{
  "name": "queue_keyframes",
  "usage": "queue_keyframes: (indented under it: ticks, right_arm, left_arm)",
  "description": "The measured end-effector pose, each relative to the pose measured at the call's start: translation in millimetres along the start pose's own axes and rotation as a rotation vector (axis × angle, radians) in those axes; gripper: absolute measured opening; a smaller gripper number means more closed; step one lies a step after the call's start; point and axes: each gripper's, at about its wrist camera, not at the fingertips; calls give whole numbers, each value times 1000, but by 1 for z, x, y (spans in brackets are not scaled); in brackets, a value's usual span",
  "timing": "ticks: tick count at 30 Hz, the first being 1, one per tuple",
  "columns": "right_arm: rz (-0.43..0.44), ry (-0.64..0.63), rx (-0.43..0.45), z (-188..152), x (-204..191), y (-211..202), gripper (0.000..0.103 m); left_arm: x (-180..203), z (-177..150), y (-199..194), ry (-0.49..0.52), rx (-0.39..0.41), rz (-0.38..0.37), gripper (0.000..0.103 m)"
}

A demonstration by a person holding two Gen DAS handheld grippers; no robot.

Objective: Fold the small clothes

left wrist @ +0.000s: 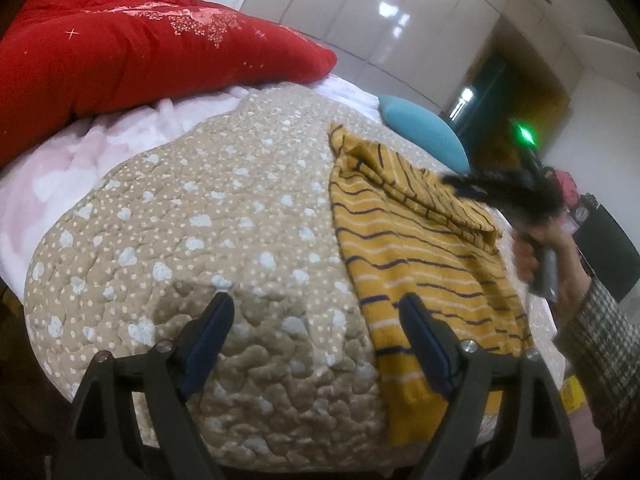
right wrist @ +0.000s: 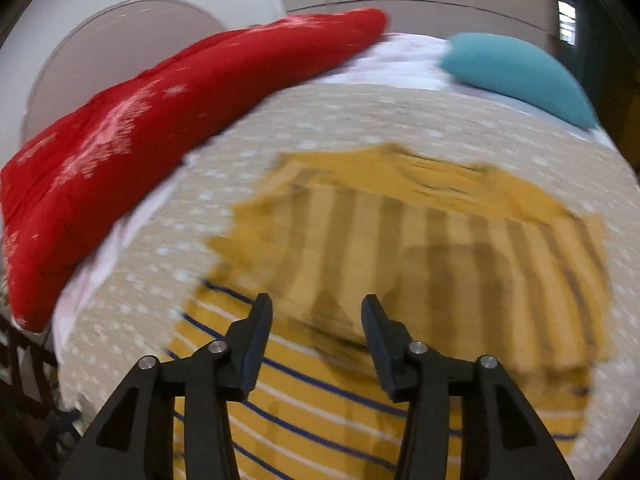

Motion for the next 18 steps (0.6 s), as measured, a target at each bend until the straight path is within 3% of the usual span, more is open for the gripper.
queue_keyframes:
  ticks: [3, 5, 8, 9, 11, 13, 14, 16, 18]
  right_arm:
    - [-90, 71, -29, -17, 49, -17, 59]
    - [-209, 137, -45, -30, 93, -32, 59]
    - [-500, 208, -23, -50, 156, -75, 59]
    - [-632, 190, -15, -58, 173, -94, 59]
    - [-922, 62, -28, -71, 189, -123, 59]
    - [-1116, -70, -66, -91, 199, -151, 59]
    - [-1099, -64, -66, -99, 202, -162, 60]
    - [-883, 47, -30, -119, 202, -191, 60]
    - [-516, 219, 44, -147, 199, -209, 61]
  left_arm:
    - [4, 1, 3, 3, -15, 5, 84]
    - [8, 2, 3, 14, -22, 10, 84]
    - [19, 4, 1, 46, -22, 30, 91]
    - [23, 5, 0, 55, -17, 34, 94]
    - [29, 7, 0, 76, -7, 40, 96]
    - [37, 8, 5, 99, -10, 24, 100]
    - [38, 9, 9, 103, -21, 12, 100]
    - [42, 8, 26, 95, -85, -11, 100]
    - [43, 5, 39, 55, -151, -37, 100]
Point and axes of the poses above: each gripper's, at about its wrist camera, not at the fingertips, and y roughly the way its jaws point, x to its right, z to its top, and after that the axes turned 5 degrees about z, right-handed
